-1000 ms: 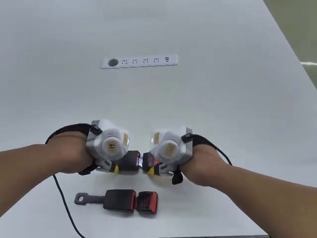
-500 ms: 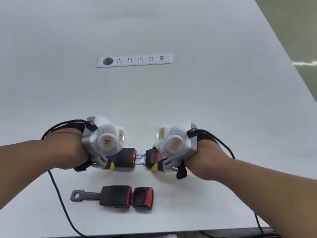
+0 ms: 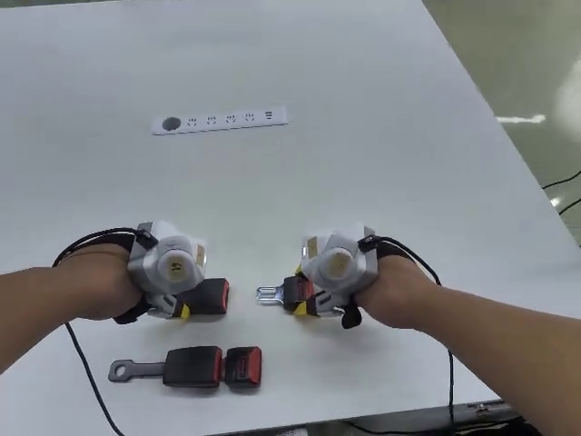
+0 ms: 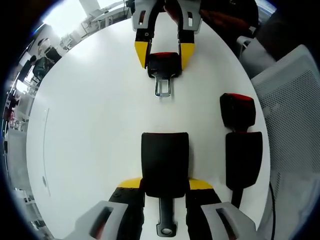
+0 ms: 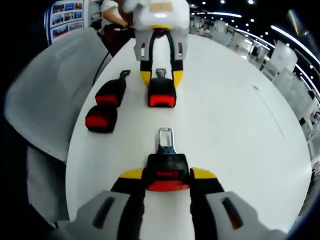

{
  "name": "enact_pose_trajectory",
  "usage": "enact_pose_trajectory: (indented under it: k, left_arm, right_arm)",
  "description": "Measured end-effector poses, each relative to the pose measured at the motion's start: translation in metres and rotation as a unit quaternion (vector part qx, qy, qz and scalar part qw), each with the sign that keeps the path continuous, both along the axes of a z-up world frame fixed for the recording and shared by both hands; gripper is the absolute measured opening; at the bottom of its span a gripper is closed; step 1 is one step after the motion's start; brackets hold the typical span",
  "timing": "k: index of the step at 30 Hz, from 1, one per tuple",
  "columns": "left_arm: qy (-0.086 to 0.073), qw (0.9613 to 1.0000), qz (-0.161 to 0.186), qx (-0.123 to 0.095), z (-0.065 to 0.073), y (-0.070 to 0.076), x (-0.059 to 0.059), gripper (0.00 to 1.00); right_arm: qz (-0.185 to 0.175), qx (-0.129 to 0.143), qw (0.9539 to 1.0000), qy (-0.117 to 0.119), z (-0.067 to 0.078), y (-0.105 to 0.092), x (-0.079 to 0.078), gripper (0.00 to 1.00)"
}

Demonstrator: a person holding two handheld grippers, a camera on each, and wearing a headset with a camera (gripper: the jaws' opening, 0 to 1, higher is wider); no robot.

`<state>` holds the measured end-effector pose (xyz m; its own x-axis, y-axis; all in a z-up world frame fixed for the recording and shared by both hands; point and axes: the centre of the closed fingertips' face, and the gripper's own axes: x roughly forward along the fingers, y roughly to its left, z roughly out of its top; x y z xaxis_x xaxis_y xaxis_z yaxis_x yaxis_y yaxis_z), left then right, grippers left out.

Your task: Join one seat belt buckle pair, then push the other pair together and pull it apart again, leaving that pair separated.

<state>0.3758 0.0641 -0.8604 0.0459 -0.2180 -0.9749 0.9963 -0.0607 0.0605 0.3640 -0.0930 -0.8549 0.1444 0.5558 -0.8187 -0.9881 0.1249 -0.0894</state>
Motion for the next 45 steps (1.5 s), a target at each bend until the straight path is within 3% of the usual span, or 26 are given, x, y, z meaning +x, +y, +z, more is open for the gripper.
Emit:
enact_pose_trajectory:
  k: [14,18,25,32,35,38,40,41,42,43,45]
  left_arm:
    - [-0.007,0.9999,0.003,0.007,0.001,0.0,-0.002,0.31]
    - [-0.007,0.9999,0.008,0.009,0.002,-0.001,-0.003,0.31]
    - [-0.009,0.9997,0.024,-0.001,0.004,0.001,-0.003,0.31]
    - [-0.017,0.9979,0.061,-0.012,0.004,0.003,-0.001,0.32]
    - [-0.022,0.9958,0.084,-0.029,0.004,0.006,0.0,0.33]
    - [-0.034,0.9952,0.086,-0.033,0.006,0.015,-0.002,0.39]
    - [-0.03,0.9897,0.127,-0.06,0.011,0.015,-0.002,0.43]
    - [-0.033,0.9865,0.138,-0.082,0.017,0.014,0.0,0.44]
    - [-0.043,0.981,0.159,-0.102,0.024,0.018,0.004,0.44]
    - [-0.045,0.9785,0.172,-0.104,0.029,0.023,0.004,0.45]
    - [-0.061,0.9699,0.204,-0.117,0.042,0.035,0.004,0.45]
  right_arm:
    - [-0.031,-0.06,0.9977,-0.006,-0.001,-0.072,-0.012,0.34]
    - [-0.039,-0.086,0.9954,-0.02,0.0,-0.09,-0.009,0.35]
    - [-0.044,-0.104,0.9933,-0.025,-0.001,-0.1,-0.008,0.36]
    - [-0.077,-0.097,0.991,-0.052,0.002,-0.106,-0.002,0.44]
    - [-0.115,-0.078,0.9891,-0.049,0.001,-0.11,-0.005,0.46]
    - [-0.174,-0.045,0.9827,-0.045,0.002,-0.117,-0.009,0.52]
    - [-0.19,-0.034,0.98,-0.048,0.003,-0.121,-0.013,0.57]
    - [-0.201,-0.023,0.9782,-0.046,0.005,-0.122,-0.016,0.58]
    - [-0.22,-0.005,0.9748,-0.038,0.007,-0.122,-0.022,0.58]
    - [-0.23,0.01,0.9726,-0.035,0.009,-0.122,-0.025,0.59]
    - [-0.239,0.039,0.9696,-0.035,0.016,-0.119,-0.034,0.63]
